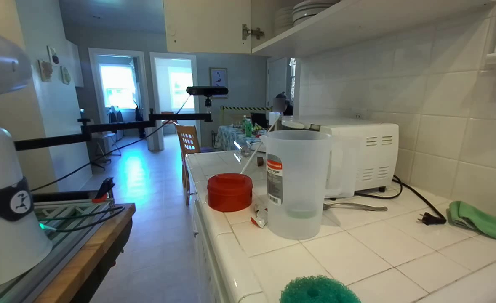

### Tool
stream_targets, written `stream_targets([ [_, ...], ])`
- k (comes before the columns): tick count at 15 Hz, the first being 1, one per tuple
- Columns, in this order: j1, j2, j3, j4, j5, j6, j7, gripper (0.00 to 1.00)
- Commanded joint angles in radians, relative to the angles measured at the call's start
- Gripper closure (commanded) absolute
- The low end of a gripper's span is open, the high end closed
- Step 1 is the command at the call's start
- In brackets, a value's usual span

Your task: Open the top right cabinet door

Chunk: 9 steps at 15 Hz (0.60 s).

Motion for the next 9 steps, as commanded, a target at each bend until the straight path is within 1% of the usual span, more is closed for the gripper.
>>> stream_targets([
  [1, 0.049, -0.005, -0.003, -0.008, 0.043, -0.024, -0.035, 0.0],
  [4, 0.071, -0.004, 0.003, -0.011, 0.055, -0.033, -0.029, 0.0],
  [9, 0.076, -0.003, 0.004, -0.005, 0.056, -0.039, -0.024, 0.0],
])
